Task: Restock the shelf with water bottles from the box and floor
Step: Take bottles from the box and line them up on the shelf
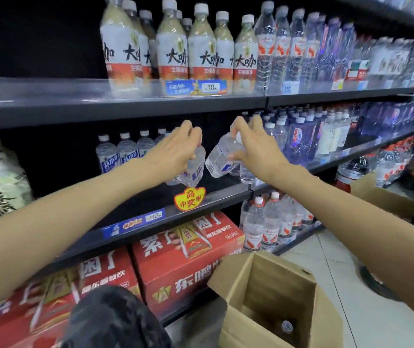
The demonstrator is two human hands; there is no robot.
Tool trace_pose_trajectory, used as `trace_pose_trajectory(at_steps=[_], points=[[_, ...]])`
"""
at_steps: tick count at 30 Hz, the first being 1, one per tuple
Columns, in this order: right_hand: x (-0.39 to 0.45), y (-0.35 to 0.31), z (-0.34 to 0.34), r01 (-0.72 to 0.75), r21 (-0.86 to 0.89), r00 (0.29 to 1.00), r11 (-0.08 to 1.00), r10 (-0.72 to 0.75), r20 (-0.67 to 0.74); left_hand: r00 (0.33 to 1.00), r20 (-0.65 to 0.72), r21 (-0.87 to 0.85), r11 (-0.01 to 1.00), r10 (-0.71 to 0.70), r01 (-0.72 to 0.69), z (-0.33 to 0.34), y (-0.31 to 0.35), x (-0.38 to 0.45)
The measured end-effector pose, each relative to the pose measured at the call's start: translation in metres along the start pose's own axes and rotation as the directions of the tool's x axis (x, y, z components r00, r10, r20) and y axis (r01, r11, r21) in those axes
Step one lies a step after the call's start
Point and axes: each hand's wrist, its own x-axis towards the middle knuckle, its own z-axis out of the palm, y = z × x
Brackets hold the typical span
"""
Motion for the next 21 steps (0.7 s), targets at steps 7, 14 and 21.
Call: trace_pose_trajectory(at_steps=[7,14,21], points=[[0.029,-0.041,0.064,0.136,-0.033,0.991,0.990,-0.135,0.022,0.987,0.108,0.149,0.984,-0.118,0.101,0.016,-0.052,-0.021],[0.061,-0.064,0.109,0.151,0.036,0.980,0.988,-0.154,0.123,0.939,0.171,0.084,0.954,-0.300,0.289,0.031,-0.103,-0.034],[0.098,-0.071,0.135,0.156,0.070,0.943,0.985,-0.170,0.287,0.897,0.225,-0.036,0.917,-0.380,0.398,0.050,-0.136,-0.032]])
